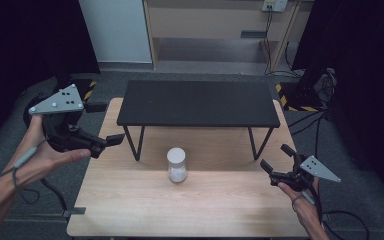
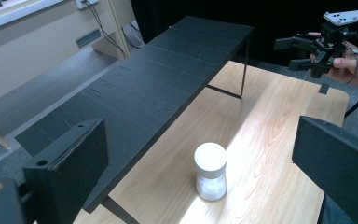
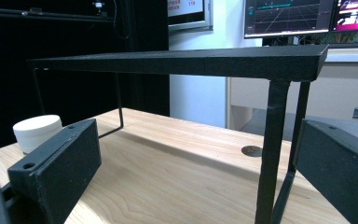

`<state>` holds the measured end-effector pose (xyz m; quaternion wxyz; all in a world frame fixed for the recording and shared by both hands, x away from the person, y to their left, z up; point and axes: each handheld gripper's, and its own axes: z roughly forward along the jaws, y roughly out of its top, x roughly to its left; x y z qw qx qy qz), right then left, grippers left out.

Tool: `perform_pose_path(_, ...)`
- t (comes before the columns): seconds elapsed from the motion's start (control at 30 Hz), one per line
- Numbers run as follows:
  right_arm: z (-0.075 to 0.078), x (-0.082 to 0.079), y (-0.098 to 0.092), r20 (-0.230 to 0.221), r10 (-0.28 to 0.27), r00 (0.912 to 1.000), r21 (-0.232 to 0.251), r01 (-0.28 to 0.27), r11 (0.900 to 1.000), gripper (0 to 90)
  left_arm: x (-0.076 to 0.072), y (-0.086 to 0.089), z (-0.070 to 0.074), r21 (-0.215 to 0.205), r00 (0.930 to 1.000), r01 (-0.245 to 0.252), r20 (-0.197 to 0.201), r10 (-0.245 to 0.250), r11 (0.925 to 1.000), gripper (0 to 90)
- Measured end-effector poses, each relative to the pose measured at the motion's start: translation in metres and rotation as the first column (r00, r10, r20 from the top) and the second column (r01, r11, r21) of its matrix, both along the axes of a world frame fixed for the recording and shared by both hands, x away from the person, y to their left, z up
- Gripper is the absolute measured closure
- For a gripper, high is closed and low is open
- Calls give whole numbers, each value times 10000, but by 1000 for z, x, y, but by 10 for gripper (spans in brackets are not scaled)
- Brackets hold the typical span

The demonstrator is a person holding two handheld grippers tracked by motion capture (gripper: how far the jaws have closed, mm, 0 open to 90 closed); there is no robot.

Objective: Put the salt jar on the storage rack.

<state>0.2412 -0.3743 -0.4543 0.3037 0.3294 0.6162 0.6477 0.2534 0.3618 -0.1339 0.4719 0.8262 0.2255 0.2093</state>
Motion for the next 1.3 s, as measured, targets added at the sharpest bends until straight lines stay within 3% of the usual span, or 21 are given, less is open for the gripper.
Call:
perform_pose_path(0.97, 0, 1, 0, -57, 120, 9999, 3, -120, 9999, 7, 8, -5, -13, -7, 9998, 81, -186, -81, 10000, 27)
perform_pose_path(1.3, 0, 1, 0, -58, 131, 9999, -4, -131, 9999, 8, 18, -8, -23, 89, 9980, 459, -434, -454, 9989, 30)
